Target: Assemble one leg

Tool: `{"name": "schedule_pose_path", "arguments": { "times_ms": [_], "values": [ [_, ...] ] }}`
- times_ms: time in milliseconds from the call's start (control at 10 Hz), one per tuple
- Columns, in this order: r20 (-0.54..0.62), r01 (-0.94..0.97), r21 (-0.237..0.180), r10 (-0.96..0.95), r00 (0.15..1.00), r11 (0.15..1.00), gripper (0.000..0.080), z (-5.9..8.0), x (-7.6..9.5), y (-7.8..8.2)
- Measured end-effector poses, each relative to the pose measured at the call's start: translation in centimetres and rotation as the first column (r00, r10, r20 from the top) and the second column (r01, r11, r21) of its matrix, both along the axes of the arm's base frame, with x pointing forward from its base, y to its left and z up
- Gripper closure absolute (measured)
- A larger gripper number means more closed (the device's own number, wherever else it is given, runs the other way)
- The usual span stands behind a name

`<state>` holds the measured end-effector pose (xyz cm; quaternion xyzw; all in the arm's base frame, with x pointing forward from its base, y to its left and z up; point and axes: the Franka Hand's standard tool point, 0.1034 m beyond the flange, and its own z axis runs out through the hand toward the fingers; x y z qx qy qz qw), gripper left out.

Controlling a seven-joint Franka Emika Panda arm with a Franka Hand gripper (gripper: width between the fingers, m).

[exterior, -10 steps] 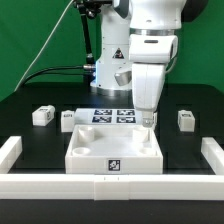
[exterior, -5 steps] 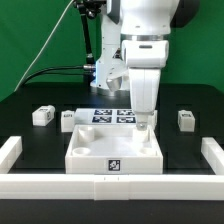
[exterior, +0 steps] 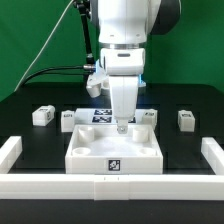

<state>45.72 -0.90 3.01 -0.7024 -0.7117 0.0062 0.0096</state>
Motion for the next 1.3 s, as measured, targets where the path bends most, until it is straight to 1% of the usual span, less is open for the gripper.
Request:
{"name": "schedule_pose_path", "arguments": {
  "times_ms": [200, 300, 400, 700, 1000, 1100, 1200, 1300],
  "values": [
    [-0.03, -0.01, 0.007, 0.01, 1.0, 1.0, 0.015, -1.7, -0.5, 0.6],
    [-0.039, -0.011, 0.009, 0.012, 0.999, 1.0, 0.015, -2.1, -0.8, 0.7],
    [-0.044, -0.008, 0.01, 0.008, 0.999, 1.0, 0.015, -2.3, -0.9, 0.6],
    [-0.044, -0.003, 0.008, 0.003, 0.999, 1.0, 0.015, -2.2, -0.9, 0.5],
    [-0.046, -0.003, 0.009, 0.003, 0.999, 1.0, 0.0559, -2.3, -1.0, 0.5],
    [-0.047, -0.003, 0.009, 0.003, 0.999, 1.0, 0.0559, -2.3, -1.0, 0.5],
    [-0.044, -0.002, 0.009, 0.002, 0.999, 1.0, 0.0727, -2.3, -0.9, 0.4],
    [-0.036, -0.002, 0.009, 0.002, 0.999, 1.0, 0.0736, -2.2, -0.8, 0.4]
  ]
}}
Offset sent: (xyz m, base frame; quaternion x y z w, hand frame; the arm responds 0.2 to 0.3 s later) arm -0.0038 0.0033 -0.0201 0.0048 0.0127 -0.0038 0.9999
